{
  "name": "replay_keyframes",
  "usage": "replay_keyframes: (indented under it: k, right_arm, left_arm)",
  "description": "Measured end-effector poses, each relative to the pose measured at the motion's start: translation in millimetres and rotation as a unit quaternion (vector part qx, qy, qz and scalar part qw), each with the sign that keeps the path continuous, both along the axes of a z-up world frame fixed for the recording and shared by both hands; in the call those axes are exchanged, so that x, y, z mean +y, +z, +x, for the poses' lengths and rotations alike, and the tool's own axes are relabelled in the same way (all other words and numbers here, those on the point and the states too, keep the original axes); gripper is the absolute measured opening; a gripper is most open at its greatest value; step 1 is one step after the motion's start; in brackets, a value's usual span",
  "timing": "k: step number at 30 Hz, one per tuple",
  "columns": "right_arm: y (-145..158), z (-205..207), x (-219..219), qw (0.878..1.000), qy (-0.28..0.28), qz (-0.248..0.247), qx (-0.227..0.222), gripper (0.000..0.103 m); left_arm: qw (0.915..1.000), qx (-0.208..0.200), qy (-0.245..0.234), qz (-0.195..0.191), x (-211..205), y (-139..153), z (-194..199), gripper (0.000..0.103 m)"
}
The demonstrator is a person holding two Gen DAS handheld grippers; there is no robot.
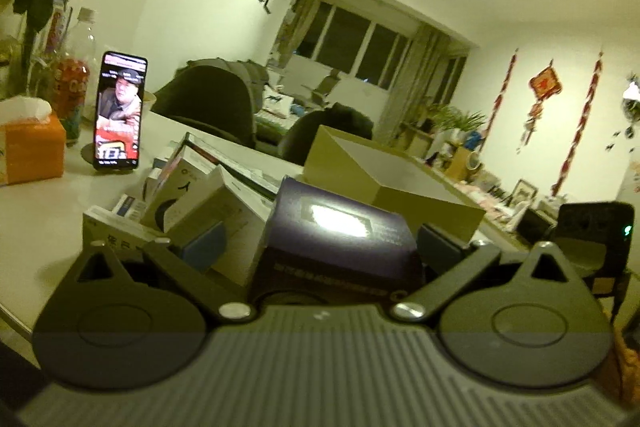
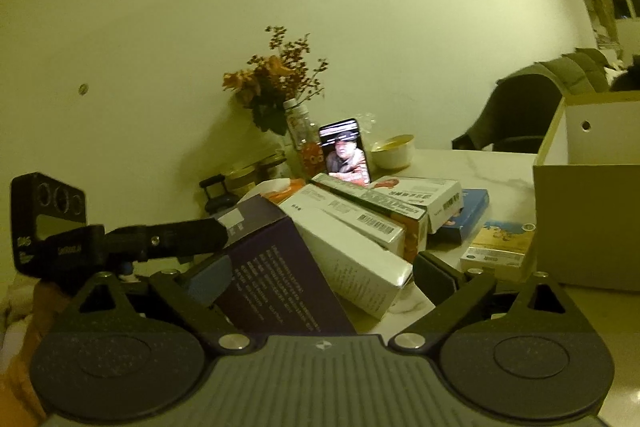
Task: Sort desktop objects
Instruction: 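Close the right gripper on the dark purple box and lift it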
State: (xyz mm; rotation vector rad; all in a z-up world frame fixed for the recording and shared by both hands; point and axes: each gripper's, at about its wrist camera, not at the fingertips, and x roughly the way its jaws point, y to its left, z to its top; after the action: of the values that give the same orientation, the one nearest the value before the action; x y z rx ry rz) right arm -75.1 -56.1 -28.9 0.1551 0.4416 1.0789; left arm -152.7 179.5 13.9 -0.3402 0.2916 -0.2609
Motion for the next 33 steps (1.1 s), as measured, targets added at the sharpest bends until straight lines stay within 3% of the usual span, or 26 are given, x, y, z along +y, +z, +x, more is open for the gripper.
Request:
replay_keyframes:
  k: [6, 12, 23, 33]
  right_arm:
    - [-6, -9, 9, 0.999, 0.035, -0.018, -0.014, 0.096]
    - [-12, -12, 24, 0.998, 0.040, -0.044, -0.020, 0.092]
    - [-34, 5, 40, 0.997, 0.033, -0.052, 0.034, 0.079]
    - [-43, 23, 48, 0.994, 0.045, -0.046, 0.089, 0.083]
  left_arm:
    - [0.9985, -0.008, -0.029, -0.046, 5, -8, 4, 0.103]
    - [0.9980, 0.001, -0.033, -0.054, 6, -14, 11, 0.103]
    - [0.9949, 0.015, -0.050, -0.087, 13, -28, 15, 0.103]
    - [0.9939, 0.010, -0.051, -0.097, 18, -34, 17, 0.103]
